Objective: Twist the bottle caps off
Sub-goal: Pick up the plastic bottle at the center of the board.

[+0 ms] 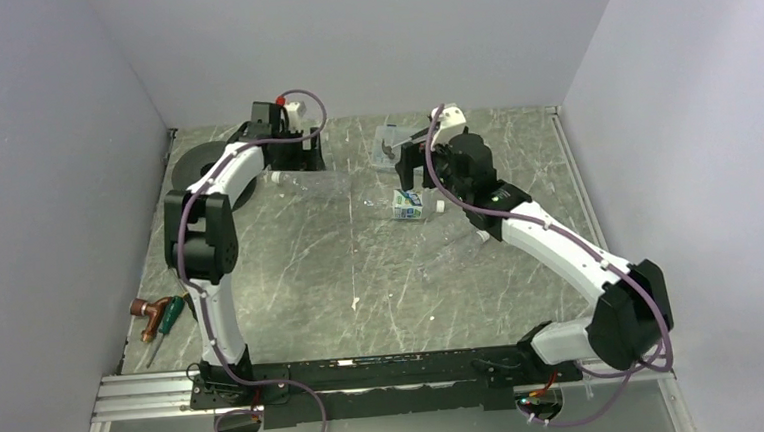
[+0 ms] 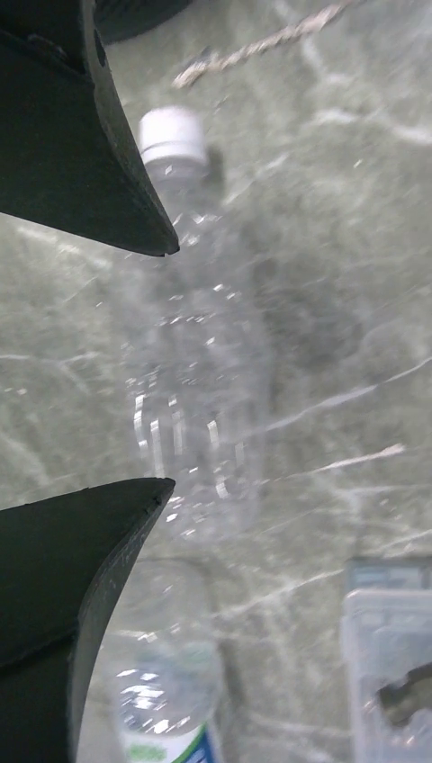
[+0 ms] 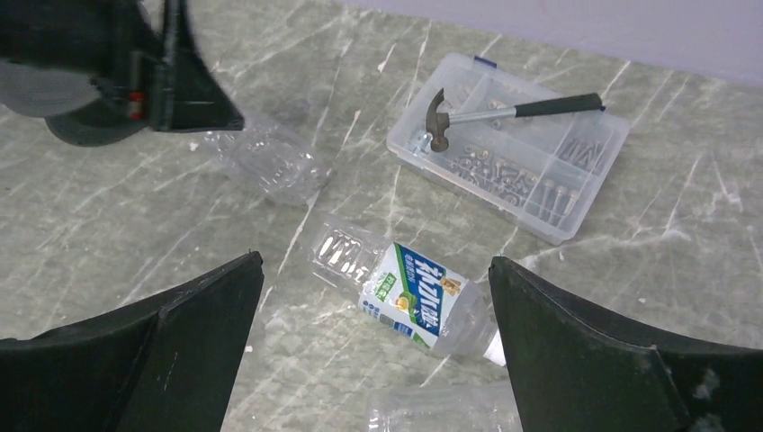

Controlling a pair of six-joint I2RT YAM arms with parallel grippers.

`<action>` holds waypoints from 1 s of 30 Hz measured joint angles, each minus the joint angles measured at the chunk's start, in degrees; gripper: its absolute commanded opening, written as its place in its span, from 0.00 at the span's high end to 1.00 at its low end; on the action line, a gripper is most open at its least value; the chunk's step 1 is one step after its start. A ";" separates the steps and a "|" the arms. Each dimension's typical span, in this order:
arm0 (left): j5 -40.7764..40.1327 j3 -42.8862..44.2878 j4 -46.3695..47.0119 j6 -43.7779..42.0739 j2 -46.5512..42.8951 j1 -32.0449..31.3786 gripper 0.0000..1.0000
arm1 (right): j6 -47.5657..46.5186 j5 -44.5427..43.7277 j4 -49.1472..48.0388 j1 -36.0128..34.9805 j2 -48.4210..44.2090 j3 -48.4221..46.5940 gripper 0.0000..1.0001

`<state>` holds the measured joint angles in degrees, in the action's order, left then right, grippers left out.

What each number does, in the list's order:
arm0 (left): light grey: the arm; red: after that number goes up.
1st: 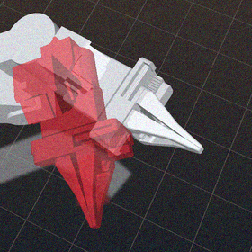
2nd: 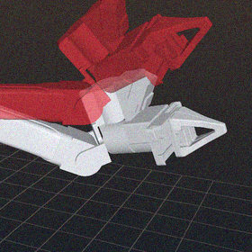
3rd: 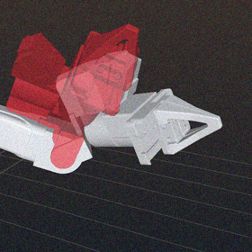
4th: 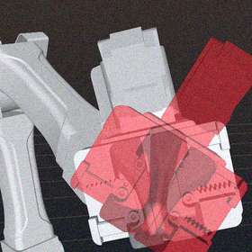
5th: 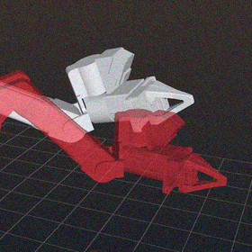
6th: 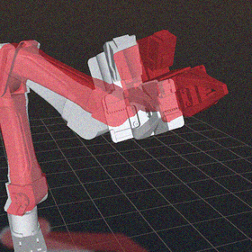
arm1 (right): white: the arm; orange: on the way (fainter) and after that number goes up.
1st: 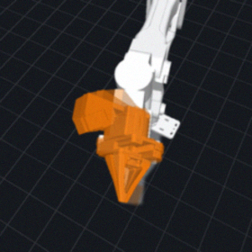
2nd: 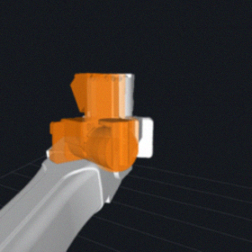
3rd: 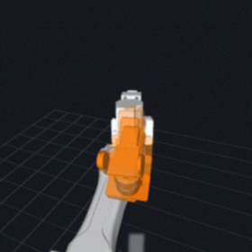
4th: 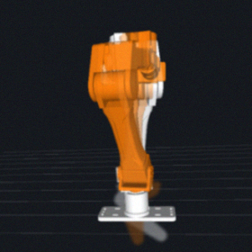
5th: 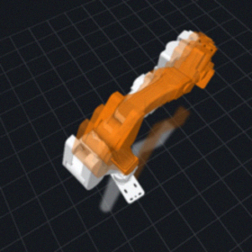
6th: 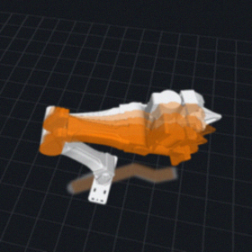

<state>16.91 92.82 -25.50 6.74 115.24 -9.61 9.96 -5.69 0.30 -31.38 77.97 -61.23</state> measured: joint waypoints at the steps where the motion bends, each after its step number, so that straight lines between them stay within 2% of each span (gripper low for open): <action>1: -1.88 2.32 -0.26 0.00 1.68 -0.52 0.01 | -0.09 -0.07 -0.15 -0.11 -1.11 0.57 0.00; 7: -11.50 7.39 0.57 -0.72 5.62 -2.89 0.01 | -0.44 -0.48 -1.49 -0.24 -5.73 3.82 0.00; 8: -12.74 7.45 1.22 -1.55 5.86 -3.32 0.04 | -0.44 -0.68 -1.81 -0.24 -5.92 4.24 0.00; 12: -15.98 9.64 2.78 -4.79 9.16 -5.03 0.25 | -0.39 -0.87 -2.49 -0.24 -6.10 5.92 0.00; 17: -16.72 7.34 4.07 -7.93 12.28 -5.92 0.26 | -0.39 -0.92 -2.62 -0.24 -6.45 7.56 0.00; 22: -15.65 3.91 4.48 -8.24 12.22 -5.66 0.34 | -0.39 -0.90 -3.39 -0.24 -7.28 7.69 0.00; 27: -11.76 -1.64 5.81 -9.11 8.57 -5.35 0.33 | -0.39 -0.90 -3.41 -0.24 -8.11 7.69 0.00; 30: -7.63 -7.63 3.80 -9.44 3.69 -6.03 0.23 | -0.37 -0.83 -3.43 -0.24 -8.70 7.69 0.00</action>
<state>9.28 85.19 -21.69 -2.70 118.93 -15.64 9.58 -6.52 -3.14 -31.62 69.28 -53.54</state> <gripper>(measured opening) 0.681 0.997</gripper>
